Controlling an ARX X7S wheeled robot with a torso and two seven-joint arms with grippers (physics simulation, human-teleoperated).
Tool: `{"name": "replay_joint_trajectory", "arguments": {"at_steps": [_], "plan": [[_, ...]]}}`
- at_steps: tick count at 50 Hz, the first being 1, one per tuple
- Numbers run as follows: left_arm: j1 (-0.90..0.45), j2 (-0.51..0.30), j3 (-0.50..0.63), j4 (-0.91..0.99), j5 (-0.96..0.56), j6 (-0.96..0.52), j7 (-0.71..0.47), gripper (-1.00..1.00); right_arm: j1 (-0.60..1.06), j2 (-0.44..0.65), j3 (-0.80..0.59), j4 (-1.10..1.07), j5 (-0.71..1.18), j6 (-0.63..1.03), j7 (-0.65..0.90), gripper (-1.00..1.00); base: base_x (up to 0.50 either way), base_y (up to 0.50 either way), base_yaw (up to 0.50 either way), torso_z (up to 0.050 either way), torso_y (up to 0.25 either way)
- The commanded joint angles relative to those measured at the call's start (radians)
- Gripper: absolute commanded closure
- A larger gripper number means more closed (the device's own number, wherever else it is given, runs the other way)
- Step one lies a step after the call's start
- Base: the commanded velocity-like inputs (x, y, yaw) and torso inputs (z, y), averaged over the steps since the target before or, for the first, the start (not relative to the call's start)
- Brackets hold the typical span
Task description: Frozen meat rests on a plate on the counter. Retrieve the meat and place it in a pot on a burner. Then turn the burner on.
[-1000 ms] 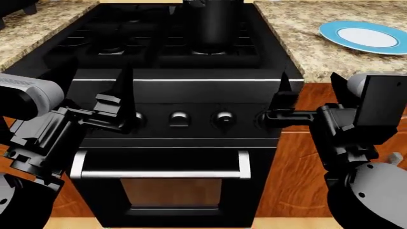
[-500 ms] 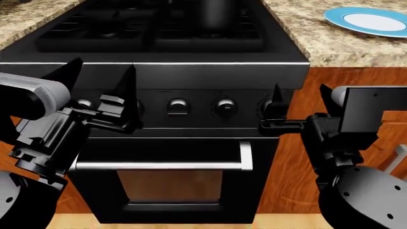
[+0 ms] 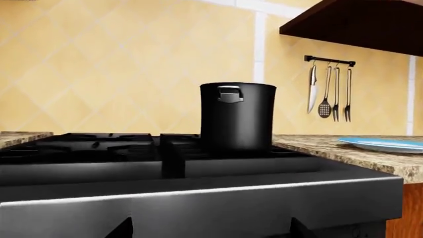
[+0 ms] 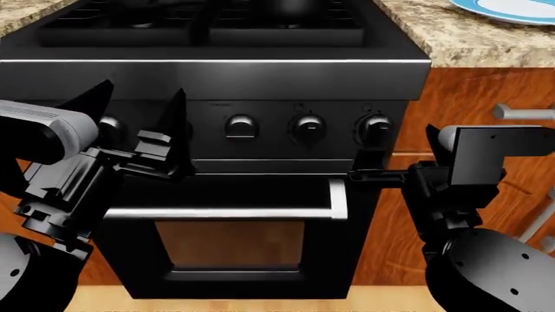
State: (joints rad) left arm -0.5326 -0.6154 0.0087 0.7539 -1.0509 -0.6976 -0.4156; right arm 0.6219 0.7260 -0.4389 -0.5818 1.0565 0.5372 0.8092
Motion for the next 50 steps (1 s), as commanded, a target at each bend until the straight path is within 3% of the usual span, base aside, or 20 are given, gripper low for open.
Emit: {"name": "replay_joint_trajectory", "arguments": {"at_steps": [1,22,50], "plan": [[0.003,-0.002,0.001,-0.004,0.002,0.005,0.001,-1.0,0.003,-0.009,-0.005,0.027,-0.015,-0.009,-0.016,-1.0,0.0,0.0,0.0,-0.05,0.0],[0.008,0.004,0.009,-0.018,0.016,0.022,0.011,-1.0,0.01,-0.007,-0.008,0.039,-0.033,-0.016,-0.031,-1.0,0.0,0.0,0.0,-0.05,0.0],[0.087,0.035,-0.053,-0.045,0.017,0.144,0.096,-1.0,0.134,-0.066,-0.081,0.145,-0.034,0.114,-0.007,-1.0,0.0,0.0,0.0,0.0,0.0]]}}
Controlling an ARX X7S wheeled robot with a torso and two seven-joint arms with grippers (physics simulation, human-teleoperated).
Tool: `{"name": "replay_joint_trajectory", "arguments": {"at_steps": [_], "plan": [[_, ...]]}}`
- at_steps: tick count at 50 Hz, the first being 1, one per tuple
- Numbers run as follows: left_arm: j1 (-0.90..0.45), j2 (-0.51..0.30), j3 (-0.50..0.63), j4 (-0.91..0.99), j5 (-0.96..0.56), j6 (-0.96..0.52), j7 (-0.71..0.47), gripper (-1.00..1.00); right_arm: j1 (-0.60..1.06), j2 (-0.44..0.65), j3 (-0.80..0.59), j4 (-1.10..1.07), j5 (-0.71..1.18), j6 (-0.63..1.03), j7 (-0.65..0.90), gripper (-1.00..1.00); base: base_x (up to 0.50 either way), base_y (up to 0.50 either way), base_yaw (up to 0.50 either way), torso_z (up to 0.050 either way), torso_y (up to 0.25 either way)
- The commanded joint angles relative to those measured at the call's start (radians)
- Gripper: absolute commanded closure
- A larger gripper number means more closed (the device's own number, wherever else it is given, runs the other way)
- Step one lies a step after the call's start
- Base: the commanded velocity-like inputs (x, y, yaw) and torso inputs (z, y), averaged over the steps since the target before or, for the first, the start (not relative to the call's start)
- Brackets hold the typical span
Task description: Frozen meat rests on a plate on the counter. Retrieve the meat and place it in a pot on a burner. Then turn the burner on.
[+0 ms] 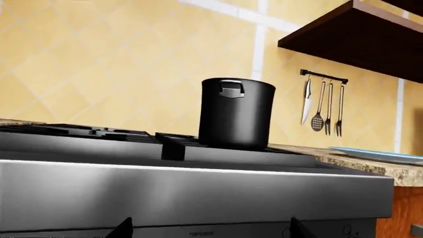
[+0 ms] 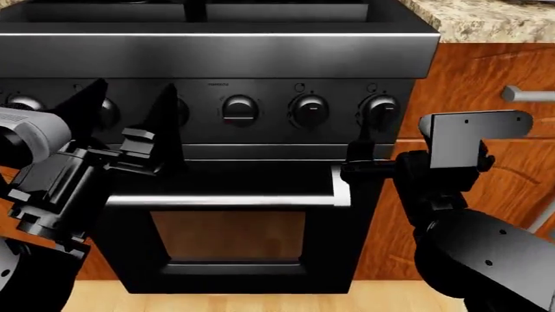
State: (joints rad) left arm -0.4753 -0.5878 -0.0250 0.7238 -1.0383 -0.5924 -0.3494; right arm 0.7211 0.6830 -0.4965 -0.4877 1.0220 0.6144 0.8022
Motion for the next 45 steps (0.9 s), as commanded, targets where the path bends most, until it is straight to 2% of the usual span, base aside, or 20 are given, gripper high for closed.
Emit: {"name": "replay_joint_trajectory", "arguments": {"at_steps": [1,18,45], "plan": [[0.032,0.008,-0.021,-0.016,0.005,0.041,0.031,-1.0,0.036,-0.026,-0.025,0.058,-0.001,0.037,-0.002,-1.0,0.0,0.0,0.0,0.0,0.0],[0.046,0.008,-0.024,-0.03,0.012,0.054,0.037,-1.0,0.077,-0.044,-0.014,0.118,0.036,0.059,-0.012,-1.0,0.0,0.0,0.0,0.0,0.0],[0.051,0.008,-0.02,-0.046,0.026,0.06,0.026,-1.0,0.101,-0.074,-0.039,0.252,-0.02,0.03,-0.081,-1.0,0.0,0.0,0.0,0.0,0.0]]}}
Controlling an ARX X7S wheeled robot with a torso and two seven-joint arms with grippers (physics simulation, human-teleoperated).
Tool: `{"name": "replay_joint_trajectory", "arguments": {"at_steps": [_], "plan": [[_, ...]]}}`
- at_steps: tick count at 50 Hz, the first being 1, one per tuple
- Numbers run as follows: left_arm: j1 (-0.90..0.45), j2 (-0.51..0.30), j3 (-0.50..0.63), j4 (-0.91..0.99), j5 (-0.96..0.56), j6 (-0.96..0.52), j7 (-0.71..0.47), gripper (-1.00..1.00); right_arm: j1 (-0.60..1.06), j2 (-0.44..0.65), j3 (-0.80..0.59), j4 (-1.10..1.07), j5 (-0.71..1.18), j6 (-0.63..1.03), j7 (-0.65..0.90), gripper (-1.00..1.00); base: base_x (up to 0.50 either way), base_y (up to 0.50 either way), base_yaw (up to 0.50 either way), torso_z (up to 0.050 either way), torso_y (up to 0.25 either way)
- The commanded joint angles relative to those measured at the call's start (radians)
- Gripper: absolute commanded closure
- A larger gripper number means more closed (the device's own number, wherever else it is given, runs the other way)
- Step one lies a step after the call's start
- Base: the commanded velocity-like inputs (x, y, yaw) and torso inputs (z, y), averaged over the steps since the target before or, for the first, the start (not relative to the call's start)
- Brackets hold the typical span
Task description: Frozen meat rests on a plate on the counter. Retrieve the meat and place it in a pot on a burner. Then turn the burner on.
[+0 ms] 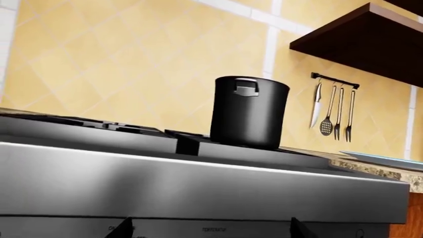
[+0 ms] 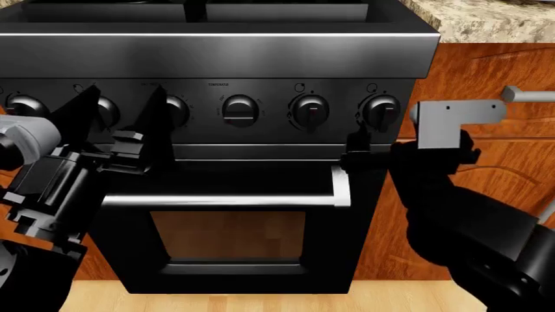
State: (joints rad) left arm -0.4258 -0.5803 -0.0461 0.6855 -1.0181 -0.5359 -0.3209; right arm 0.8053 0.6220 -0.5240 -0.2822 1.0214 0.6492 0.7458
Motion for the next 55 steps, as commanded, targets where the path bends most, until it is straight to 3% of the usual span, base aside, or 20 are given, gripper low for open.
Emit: {"name": "replay_joint_trajectory", "arguments": {"at_steps": [1,55], "plan": [[0.002,0.0,0.001,-0.008,0.005,0.004,-0.003,-1.0,0.021,-0.016,-0.014,0.051,-0.021,-0.005,-0.028,-1.0,0.0,0.0,0.0,0.0,0.0],[0.007,-0.009,-0.004,-0.008,-0.005,0.017,-0.015,-1.0,0.078,-0.069,-0.041,0.205,-0.084,-0.047,-0.102,-1.0,0.0,0.0,0.0,0.0,0.0]]}}
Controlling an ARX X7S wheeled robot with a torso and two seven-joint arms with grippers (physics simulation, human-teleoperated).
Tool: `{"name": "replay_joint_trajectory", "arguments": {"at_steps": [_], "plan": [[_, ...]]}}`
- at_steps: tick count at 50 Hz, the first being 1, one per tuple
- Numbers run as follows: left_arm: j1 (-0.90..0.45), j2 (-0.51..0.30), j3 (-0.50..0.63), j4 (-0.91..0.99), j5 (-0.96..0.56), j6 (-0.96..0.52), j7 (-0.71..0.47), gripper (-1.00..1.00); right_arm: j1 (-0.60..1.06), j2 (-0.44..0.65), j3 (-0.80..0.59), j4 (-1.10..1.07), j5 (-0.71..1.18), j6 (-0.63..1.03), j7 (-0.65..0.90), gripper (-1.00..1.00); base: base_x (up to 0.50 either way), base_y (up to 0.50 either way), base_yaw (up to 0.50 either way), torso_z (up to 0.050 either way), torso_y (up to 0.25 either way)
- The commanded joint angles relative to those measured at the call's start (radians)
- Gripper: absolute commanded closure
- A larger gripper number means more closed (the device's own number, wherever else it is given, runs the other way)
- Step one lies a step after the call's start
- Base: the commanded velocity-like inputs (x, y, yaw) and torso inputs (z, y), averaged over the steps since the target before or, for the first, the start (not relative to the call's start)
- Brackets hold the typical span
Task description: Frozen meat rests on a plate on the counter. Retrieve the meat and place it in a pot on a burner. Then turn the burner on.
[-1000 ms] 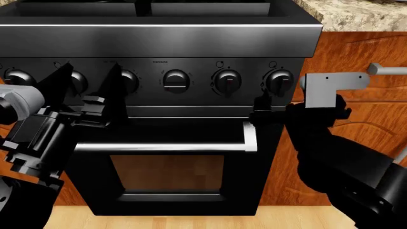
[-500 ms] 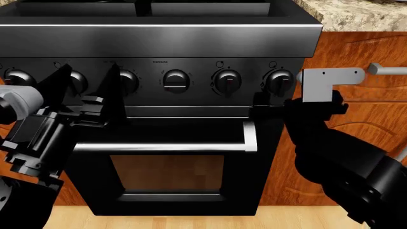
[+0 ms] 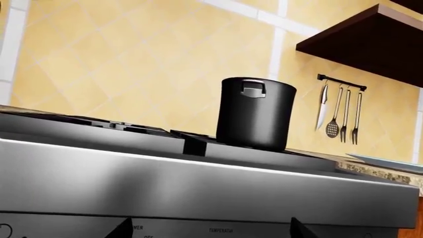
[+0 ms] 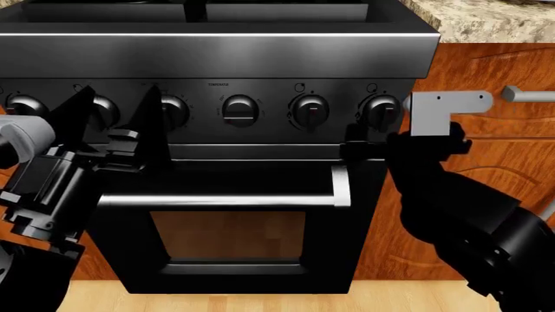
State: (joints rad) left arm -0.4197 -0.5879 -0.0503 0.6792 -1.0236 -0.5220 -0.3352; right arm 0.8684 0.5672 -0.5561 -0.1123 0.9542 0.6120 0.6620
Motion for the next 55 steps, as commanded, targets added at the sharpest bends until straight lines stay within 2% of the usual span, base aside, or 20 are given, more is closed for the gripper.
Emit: {"name": "replay_joint_trajectory", "arguments": {"at_steps": [1,30,31,55], "plan": [[0.001,-0.001,0.0,-0.002,0.001,0.004,0.0,-1.0,0.017,-0.015,-0.011,0.039,-0.019,-0.01,-0.02,-1.0,0.0,0.0,0.0,0.0,0.0],[0.015,-0.004,-0.001,-0.006,0.003,0.016,0.0,-1.0,0.043,-0.039,-0.031,0.126,-0.056,-0.032,-0.061,-1.0,0.0,0.0,0.0,0.0,0.0],[0.015,-0.004,-0.002,-0.007,0.003,0.016,0.0,-1.0,0.044,-0.038,-0.032,0.125,-0.061,-0.034,-0.06,1.0,0.0,0.0,0.0,0.0,0.0],[0.025,-0.007,-0.006,-0.008,-0.001,0.027,0.001,-1.0,0.066,-0.045,-0.059,0.117,-0.078,-0.019,-0.067,1.0,0.0,0.0,0.0,0.0,0.0]]}}
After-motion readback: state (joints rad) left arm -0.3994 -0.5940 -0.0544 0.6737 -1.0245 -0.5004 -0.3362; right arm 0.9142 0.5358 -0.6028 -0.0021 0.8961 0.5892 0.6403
